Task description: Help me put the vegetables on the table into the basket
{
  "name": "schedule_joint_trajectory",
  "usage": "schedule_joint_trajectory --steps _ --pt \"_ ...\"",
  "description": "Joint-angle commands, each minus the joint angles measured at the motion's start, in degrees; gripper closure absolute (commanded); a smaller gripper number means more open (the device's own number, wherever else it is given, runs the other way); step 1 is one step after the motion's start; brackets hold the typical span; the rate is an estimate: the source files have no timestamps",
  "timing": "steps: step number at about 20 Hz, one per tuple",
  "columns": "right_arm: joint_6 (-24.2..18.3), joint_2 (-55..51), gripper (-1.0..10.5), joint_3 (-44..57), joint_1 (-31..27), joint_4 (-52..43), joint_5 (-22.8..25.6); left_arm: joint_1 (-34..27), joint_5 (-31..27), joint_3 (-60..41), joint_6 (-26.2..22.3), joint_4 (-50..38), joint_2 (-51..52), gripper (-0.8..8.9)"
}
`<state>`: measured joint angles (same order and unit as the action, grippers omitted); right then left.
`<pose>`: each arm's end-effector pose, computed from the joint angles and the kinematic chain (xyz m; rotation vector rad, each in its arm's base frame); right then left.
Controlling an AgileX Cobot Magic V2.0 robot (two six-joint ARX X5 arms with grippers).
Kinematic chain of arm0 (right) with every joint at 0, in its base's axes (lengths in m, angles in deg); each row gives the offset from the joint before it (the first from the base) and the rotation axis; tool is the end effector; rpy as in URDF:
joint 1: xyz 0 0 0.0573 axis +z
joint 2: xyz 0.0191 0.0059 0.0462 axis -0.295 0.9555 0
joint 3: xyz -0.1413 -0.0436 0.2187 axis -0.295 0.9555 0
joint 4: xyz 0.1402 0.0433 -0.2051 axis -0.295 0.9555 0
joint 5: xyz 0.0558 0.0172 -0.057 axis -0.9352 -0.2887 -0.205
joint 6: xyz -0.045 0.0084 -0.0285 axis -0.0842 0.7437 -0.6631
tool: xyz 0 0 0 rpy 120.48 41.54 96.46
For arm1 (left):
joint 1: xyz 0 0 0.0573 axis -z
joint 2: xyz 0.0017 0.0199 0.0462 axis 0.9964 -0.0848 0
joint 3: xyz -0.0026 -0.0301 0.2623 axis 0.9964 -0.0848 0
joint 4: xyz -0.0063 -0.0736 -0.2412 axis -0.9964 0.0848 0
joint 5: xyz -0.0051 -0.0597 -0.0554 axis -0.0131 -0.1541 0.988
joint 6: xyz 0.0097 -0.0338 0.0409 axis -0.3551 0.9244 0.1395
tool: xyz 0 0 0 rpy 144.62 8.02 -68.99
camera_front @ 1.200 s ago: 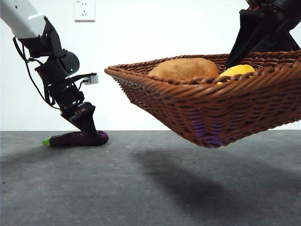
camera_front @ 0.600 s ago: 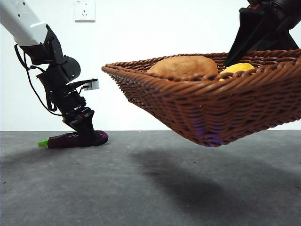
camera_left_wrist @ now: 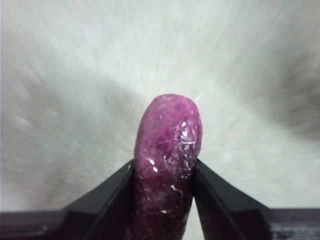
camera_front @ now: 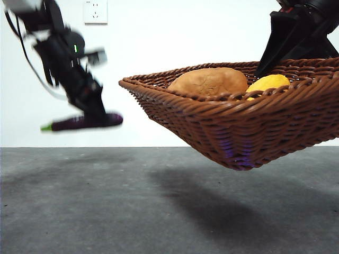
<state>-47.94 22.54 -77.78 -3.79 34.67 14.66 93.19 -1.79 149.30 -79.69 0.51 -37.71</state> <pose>0.2578 0.0774 0.2880 0.1494 1.0058 0.7470 0.4489 -0.0753 0.2679 0.4784 0.8194 -0.8442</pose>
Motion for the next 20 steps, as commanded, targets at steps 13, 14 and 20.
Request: schedule_joint_trajectory --steps 13,14,20 --pt "1.31 0.55 9.6 0.26 0.13 3.98 -2.05 24.04 -3.17 -0.20 -3.76 21.00 34.49 8.19" --pt "1.27 0.55 9.6 0.26 0.13 4.26 -3.58 27.96 -6.88 -0.20 -3.76 22.12 34.58 8.19" --pt "-0.81 0.55 9.6 0.26 2.01 6.54 -8.04 44.74 -16.26 -0.22 -4.81 23.23 29.00 8.19"
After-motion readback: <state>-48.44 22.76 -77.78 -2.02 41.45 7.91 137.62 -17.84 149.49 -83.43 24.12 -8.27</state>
